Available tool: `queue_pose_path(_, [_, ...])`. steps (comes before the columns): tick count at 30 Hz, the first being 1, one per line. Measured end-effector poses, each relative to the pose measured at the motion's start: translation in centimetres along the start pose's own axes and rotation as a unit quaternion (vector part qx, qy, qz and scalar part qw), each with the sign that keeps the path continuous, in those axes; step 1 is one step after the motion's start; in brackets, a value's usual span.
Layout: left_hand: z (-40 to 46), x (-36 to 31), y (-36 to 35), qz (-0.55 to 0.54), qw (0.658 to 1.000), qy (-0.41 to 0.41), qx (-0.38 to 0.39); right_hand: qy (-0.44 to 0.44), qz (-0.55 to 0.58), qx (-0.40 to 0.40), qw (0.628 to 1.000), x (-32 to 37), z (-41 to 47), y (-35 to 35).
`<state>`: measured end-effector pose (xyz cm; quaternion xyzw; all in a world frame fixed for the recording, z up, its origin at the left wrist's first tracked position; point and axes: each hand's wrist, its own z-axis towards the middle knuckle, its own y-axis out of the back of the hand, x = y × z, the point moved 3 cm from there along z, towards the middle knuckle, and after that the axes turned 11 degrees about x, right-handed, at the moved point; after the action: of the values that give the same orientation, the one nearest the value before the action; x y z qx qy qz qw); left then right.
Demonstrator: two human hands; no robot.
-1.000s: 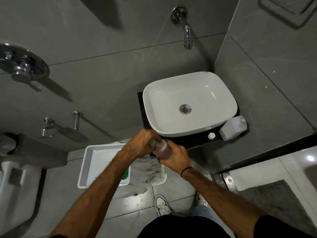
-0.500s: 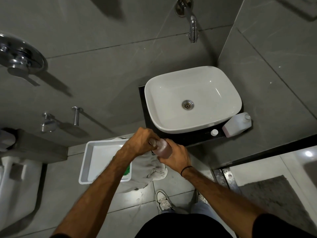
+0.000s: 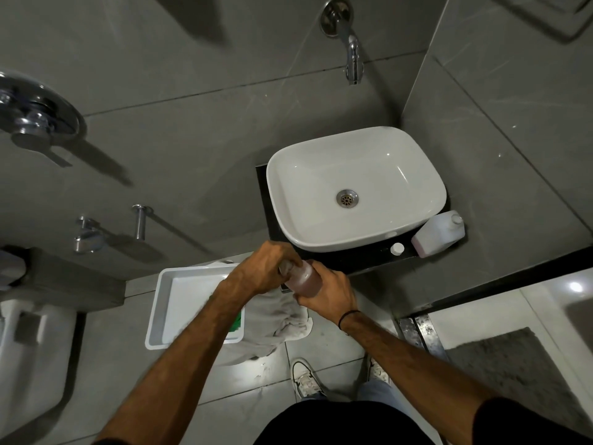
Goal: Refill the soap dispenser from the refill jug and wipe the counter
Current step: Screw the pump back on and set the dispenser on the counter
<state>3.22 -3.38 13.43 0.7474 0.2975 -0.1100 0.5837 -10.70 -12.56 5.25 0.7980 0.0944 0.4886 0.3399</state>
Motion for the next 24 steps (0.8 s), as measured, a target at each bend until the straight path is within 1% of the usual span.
queue_pose_path(5, [-0.4, -0.2, 0.6, -0.025, 1.000, -0.009, 0.002, 0.008, 0.001, -0.005, 1.000, -0.1, -0.2, 0.2])
queue_pose_path(13, [-0.5, -0.5, 1.1, -0.008, 0.998, 0.051, -0.020, 0.012, 0.000, 0.002, 1.000, 0.0, -0.5, 0.3])
queue_pose_path(19, [-0.3, -0.5, 0.8, -0.002, 0.999, 0.043, -0.026, 0.015, -0.005, 0.000, 1.000, -0.1, -0.5, 0.2])
queue_pose_path(24, [0.0, -0.4, -0.1, 0.017, 0.999, 0.034, -0.012, 0.015, -0.011, 0.010, 1.000, -0.1, -0.4, 0.4])
